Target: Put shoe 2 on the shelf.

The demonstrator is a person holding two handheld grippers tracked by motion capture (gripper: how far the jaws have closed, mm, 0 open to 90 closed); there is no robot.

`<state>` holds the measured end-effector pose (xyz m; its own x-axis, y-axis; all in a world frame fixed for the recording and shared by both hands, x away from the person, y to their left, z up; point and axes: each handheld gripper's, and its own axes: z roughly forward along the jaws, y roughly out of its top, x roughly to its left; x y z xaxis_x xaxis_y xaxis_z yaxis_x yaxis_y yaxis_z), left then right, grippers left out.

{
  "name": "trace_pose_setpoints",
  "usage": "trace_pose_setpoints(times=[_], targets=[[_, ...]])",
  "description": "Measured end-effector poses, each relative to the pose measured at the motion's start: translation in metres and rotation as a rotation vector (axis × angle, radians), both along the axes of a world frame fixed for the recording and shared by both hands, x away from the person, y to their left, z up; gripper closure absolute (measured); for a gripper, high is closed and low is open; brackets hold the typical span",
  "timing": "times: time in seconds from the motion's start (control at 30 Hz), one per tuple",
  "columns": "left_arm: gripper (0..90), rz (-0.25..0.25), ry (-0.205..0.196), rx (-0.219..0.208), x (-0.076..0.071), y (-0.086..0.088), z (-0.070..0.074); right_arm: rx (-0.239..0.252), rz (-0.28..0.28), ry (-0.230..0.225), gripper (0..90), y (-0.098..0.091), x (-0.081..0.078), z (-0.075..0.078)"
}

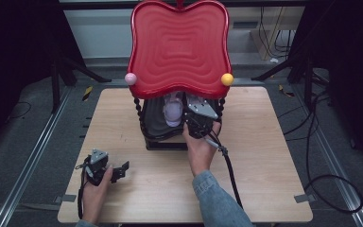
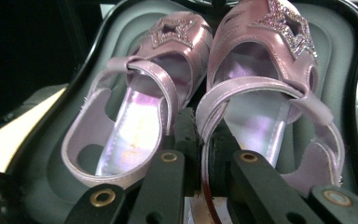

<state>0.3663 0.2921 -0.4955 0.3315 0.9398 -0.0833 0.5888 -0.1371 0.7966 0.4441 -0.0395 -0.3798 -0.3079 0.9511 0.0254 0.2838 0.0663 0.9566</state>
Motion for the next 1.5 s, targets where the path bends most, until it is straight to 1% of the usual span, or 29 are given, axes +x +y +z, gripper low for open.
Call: trace_pose_setpoints(times=[0.1, 0.17, 0.23, 0.33, 0.53, 0.57, 0.77, 0.9, 1.17, 1.2, 1.27, 1.37, 1.4, 1.43, 1.5], targets=[[5.9, 0.003, 0.001, -0.005, 0.0, 0.0, 0.001, -0.012, -0.023, 0.001, 86.5, 0.002, 0.005, -0.002], [5.9, 0.002, -0.006, -0.002, 0.0, 0.001, 0.001, -0.014, -0.026, 0.002, 86.4, 0.002, 0.005, -0.002], [5.9, 0.006, 0.0, -0.007, 0.0, 0.001, 0.001, -0.018, -0.031, -0.003, 86.4, 0.003, 0.006, -0.002], [5.9, -0.001, -0.006, -0.002, 0.0, 0.0, 0.001, -0.028, -0.038, -0.004, 86.5, 0.004, 0.008, -0.002], [5.9, 0.001, -0.006, -0.006, 0.0, 0.0, 0.001, -0.025, -0.054, 0.005, 86.5, 0.005, 0.012, -0.007], [5.9, 0.0, -0.002, -0.009, 0.0, 0.0, 0.001, -0.037, -0.053, -0.001, 86.4, 0.006, 0.013, -0.008], [5.9, 0.001, -0.002, -0.01, -0.001, 0.0, 0.001, -0.038, -0.054, 0.001, 86.3, 0.009, 0.015, -0.01], [5.9, -0.001, -0.006, -0.008, 0.0, 0.0, 0.001, -0.052, -0.053, 0.004, 85.7, 0.012, 0.017, -0.014], [5.9, 0.0, -0.007, -0.011, -0.001, -0.001, 0.001, -0.056, -0.052, 0.008, 85.4, 0.014, 0.019, -0.016], [5.9, -0.002, 0.0, -0.011, -0.001, -0.001, 0.001, -0.056, -0.052, 0.008, 85.2, 0.015, 0.02, -0.017], [5.9, -0.005, 0.0, -0.012, -0.001, -0.002, 0.001, -0.057, -0.052, 0.009, 84.9, 0.015, 0.02, -0.017], [5.9, -0.008, -0.006, -0.009, 0.0, -0.002, 0.001, -0.052, -0.047, 0.01, 81.8, 0.015, 0.02, -0.017], [5.9, -0.006, -0.006, -0.01, 0.0, -0.003, 0.001, -0.054, -0.043, 0.008, 80.0, 0.015, 0.02, -0.017], [5.9, -0.007, -0.005, -0.009, 0.0, -0.003, 0.001, -0.055, -0.04, 0.012, 76.3, 0.014, 0.018, -0.016], [5.9, -0.007, -0.005, -0.008, 0.0, -0.003, 0.001, -0.053, -0.038, 0.01, 75.1, 0.014, 0.017, -0.016]])
